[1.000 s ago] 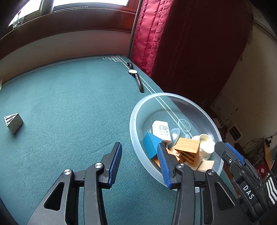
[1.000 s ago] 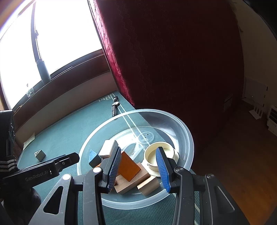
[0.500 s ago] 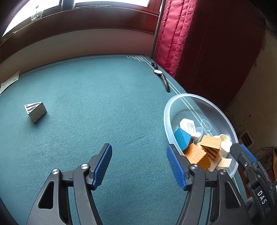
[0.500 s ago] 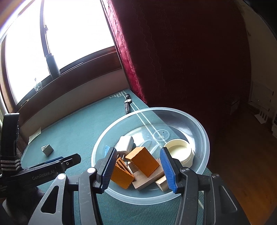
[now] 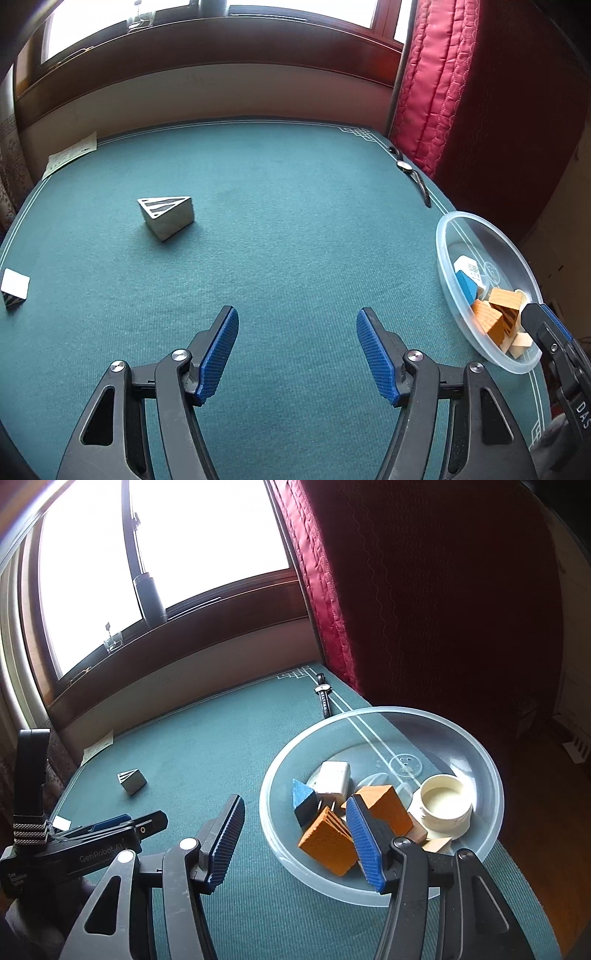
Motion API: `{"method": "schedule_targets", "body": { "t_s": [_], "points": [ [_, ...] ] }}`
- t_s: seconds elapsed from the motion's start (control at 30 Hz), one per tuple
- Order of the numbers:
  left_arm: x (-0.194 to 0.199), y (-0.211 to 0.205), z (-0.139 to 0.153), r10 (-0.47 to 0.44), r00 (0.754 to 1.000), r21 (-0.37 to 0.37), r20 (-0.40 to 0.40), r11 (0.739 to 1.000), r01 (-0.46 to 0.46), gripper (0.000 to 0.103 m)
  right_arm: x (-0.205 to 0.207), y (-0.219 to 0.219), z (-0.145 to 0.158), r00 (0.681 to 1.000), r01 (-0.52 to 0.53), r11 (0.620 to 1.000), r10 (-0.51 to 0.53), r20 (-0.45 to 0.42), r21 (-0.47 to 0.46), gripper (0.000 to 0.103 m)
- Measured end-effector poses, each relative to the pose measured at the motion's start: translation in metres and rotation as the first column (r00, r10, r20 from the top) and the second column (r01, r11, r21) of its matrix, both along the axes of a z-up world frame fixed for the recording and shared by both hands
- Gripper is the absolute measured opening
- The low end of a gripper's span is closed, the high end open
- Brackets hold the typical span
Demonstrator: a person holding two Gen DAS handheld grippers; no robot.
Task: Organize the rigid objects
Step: 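Withdraw both open grippers from the bowl toward the remaining blocks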
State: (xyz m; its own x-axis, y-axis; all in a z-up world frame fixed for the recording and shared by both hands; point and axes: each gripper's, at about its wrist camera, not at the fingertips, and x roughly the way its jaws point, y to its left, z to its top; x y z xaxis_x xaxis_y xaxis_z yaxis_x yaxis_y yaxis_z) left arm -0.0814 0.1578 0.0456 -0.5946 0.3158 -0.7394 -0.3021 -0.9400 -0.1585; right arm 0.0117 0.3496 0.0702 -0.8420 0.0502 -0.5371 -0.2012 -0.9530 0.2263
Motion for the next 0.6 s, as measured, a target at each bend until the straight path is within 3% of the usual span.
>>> {"method": "schedule_targets", "body": {
  "t_s": [0.2,0.6],
  "points": [
    [-0.001,-0.039,-0.001,0.065,0.998,0.003,-0.001,0.998,-0.065,0.068,-0.007,-0.028,0.000,0.998,-0.064,0.998,0.064,0.007,0.012,0.062],
    [-0.001,-0.107,-0.011,0.166,0.986,-0.005,0.025,0.986,-0.166,0.068,-0.021,-0.089,-0.012,0.968,-0.237,0.971,0.239,0.071,-0.027,0.076]
  ]
}}
